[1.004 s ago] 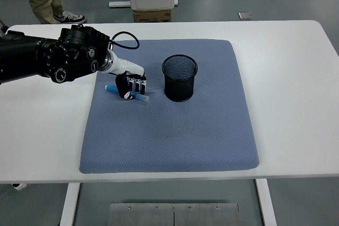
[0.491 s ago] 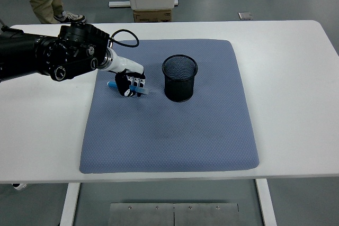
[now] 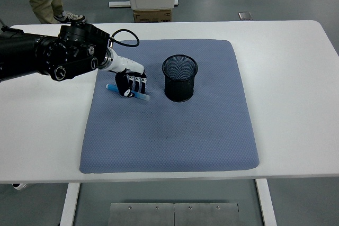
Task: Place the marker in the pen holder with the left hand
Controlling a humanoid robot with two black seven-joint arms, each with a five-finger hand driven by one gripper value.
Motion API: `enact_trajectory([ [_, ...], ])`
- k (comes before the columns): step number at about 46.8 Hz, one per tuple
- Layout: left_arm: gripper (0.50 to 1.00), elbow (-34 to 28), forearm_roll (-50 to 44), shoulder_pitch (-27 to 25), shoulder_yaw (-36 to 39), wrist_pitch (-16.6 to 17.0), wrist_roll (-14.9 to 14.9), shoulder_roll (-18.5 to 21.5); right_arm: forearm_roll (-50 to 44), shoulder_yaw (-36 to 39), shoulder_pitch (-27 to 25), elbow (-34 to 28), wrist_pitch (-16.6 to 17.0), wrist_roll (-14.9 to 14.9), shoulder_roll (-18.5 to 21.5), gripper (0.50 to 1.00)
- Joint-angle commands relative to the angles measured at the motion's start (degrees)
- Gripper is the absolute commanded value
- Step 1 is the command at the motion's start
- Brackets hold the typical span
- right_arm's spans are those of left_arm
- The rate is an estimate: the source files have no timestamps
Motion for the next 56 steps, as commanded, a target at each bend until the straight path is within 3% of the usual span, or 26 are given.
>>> enact_trajectory([
  [1,0.625,0.0,0.0,0.0,0.0,0.0,0.0,0.0,0.0,0.0,0.0,0.1,0.0,0.0,0.0,1.000],
  [9,0.572,0.0,0.2,0.1,0.0,-0.2,0.0,0.0,0.0,0.0,0.0,0.1,0.0,0.0,0.0,1.000],
  [45,0.569,-0.1,1.1,0.2,0.0,-0.7,-0.6,0.0,0.0,0.0,0.0,0.0,0.0,0.0,0.0,1.000],
  [56,0.520,-0.1,2.1,0.3,0.0,-0.7,-0.6,-0.1,0.0,0.0,0.0,0.0,0.0,0.0,0.0,1.000],
])
